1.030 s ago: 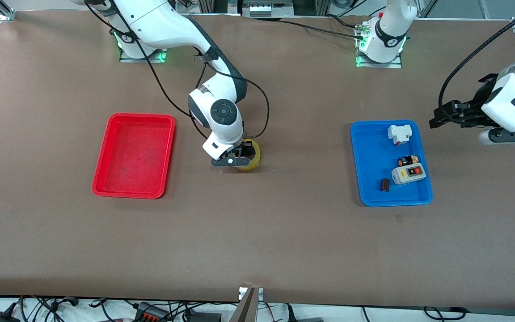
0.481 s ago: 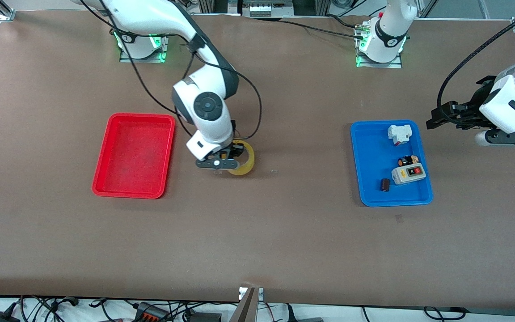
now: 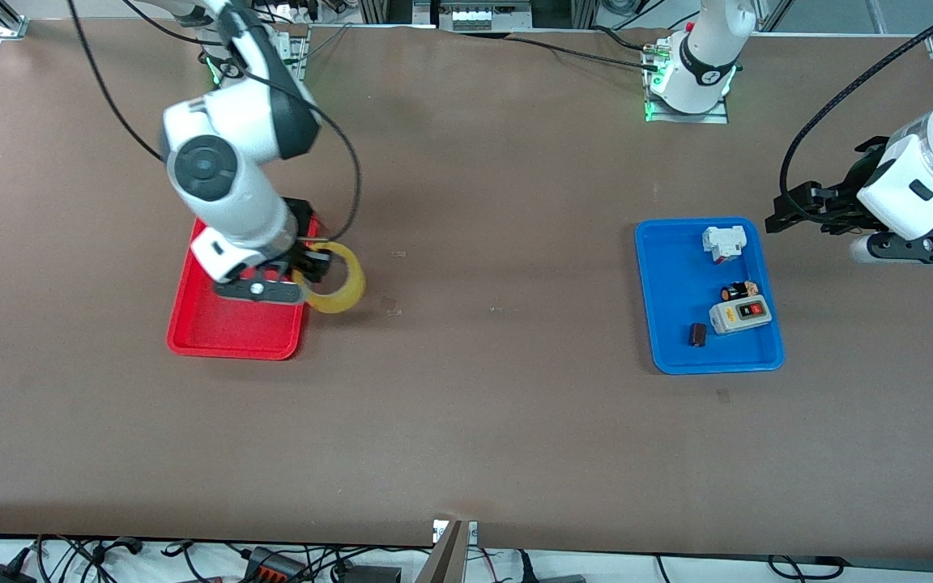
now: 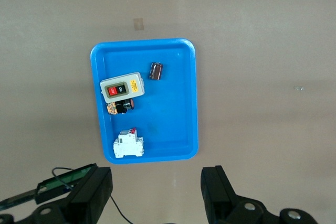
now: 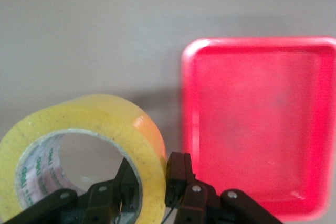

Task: Place and move tape with both arms
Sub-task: 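Carry the tape with the right gripper and lower it into the red tray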

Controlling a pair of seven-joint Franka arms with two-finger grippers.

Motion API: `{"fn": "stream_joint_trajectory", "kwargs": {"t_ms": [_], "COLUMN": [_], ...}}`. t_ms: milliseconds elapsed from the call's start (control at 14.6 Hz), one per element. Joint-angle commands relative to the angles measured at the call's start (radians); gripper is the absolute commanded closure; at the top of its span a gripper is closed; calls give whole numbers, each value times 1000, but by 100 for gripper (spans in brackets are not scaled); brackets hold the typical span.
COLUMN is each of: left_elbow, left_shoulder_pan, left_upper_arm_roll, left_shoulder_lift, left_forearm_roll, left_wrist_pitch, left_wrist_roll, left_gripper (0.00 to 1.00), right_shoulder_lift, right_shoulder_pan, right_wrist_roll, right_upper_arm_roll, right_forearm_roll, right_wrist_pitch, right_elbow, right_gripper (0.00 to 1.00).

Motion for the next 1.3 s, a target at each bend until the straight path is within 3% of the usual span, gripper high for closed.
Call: {"fn": "stream_joint_trajectory", "kwargs": {"t_ms": [0,206,412,1236], "left_elbow": [-25,-35,-32,-24], "left_shoulder_pan": [-8,-2,-2,30], "left_upper_arm_roll": [-2,-24,-24,-19], "left_shoulder_lift": [-16,-19,-21,-41], "left_forearm_roll": [31,52,52,48], "left_wrist_pitch": [4,7,-6,-6], "left_wrist_roll": [25,24,25,10], "left_gripper": [0,0,0,0], "right_shoulder_lift": [-136,-151,-139,99], "right_shoulder_pan": [-68,-154,-252,-329], "right_wrist_roll": [-96,-199,-315,-402], "right_upper_arm_roll": [12,11,11,11], "right_forearm_roll": [6,5,5,5], "right_wrist_pitch": [43,81,205,465], "right_elbow": [-187,-275,-362,-387], "right_gripper": [100,99,99,93]}}
